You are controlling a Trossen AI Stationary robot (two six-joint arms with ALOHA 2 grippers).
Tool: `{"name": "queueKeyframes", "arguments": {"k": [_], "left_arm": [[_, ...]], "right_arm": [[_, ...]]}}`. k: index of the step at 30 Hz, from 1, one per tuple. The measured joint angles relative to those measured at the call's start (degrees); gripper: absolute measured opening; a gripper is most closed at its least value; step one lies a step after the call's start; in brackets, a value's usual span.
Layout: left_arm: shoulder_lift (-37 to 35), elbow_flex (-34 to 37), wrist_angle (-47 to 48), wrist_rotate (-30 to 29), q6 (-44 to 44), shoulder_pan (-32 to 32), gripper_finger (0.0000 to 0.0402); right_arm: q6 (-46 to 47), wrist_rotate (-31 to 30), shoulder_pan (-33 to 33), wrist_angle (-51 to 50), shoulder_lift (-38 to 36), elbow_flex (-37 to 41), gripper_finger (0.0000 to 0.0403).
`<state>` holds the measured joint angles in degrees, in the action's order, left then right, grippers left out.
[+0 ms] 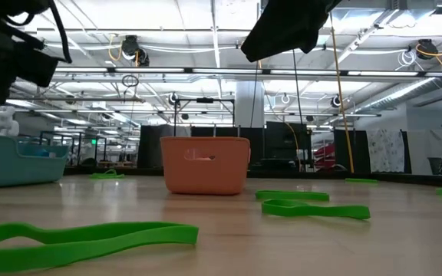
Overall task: Sort rubber bands into baskets
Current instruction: Put the blue rubber band into the green bin
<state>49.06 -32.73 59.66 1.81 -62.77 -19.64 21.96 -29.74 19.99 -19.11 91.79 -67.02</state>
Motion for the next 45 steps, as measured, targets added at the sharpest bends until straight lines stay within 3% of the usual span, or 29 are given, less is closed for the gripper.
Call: {"name": "queueKeyframes", "arguments": {"k": [13,23,29,34,39,45], "left_arm": [[1.4,-1.4,2.1,-3.8,1.9,0.0,0.0003],[4.2,-1.3,1.0,-1.7,5.5,0.0,0.0086],[4.2,-3.2,0.6,0.9,6.1,0.5,0.0108],[4.2,-8.3,-6.9,1.2,8.0,-1.3,0.0109],[5.7,-10.1,-20.5,1.2,12.2,-6.5,0.0109],[14.3,-10.1,-25.1,2.0,13.6,-15.0,0.0109]], "right_arm": [[-0.1,0.0,0.0,0.2,0.0,0.0,0.0137],[-0.1,0.0,0.0,0.1,0.0,0.0,0.0137],[-0.1,0.0,0.0,0.1,0.0,0.0,0.0137],[-0.1,0.0,0.0,0.2,0.0,0.0,0.0137],[0.0,0.0,0.0,0.2,0.0,0.0,0.0137],[0.0,0.0,0.0,0.0,0.0,0.0,0.0137]]}}
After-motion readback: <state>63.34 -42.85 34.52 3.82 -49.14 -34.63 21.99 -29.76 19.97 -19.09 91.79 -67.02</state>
